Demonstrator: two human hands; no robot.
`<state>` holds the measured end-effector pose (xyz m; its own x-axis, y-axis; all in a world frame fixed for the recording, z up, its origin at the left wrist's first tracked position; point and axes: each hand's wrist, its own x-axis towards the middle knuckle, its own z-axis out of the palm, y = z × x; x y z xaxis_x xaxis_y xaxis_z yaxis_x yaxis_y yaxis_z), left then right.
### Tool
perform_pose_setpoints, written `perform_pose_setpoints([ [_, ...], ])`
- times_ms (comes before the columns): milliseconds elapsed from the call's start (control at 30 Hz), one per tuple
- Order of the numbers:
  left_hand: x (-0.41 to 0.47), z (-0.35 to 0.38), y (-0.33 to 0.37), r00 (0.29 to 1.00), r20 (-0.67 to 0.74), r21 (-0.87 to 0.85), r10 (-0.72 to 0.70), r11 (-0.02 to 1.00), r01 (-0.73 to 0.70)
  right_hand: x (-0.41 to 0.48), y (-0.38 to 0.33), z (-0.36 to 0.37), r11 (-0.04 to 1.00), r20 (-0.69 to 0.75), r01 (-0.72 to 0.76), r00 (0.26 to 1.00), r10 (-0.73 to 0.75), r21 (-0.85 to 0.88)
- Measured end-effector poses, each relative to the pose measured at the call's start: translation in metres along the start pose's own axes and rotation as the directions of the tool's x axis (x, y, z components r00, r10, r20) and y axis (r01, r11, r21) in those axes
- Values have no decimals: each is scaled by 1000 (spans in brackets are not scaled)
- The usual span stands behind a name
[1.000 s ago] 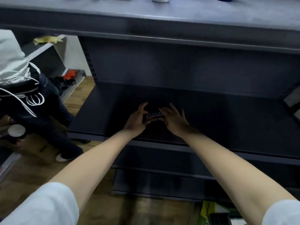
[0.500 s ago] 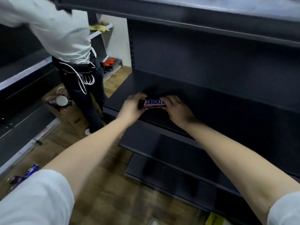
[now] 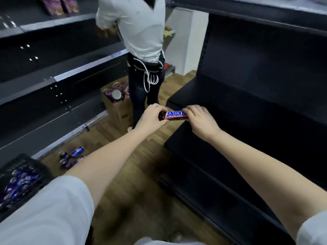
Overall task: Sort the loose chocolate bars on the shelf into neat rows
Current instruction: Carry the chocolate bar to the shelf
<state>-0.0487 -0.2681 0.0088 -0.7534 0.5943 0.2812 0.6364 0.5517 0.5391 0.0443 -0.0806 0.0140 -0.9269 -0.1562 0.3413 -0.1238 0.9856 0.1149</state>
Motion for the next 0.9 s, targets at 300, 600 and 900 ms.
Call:
perform_pose_setpoints([
  [300, -91, -68, -64, 988, -78, 85, -136, 986, 142, 31, -113, 1, 983, 21, 162, 986, -164, 86],
  [600, -196, -127, -110, 935, -167, 127, -313, 933, 335, 56, -225, 10, 918, 2, 371, 927, -375, 142],
  [900, -330, -190, -140, 796, -329, 108, -508, 817, 566, 67, -363, 5, 771, -78, 603, 795, -601, 204],
])
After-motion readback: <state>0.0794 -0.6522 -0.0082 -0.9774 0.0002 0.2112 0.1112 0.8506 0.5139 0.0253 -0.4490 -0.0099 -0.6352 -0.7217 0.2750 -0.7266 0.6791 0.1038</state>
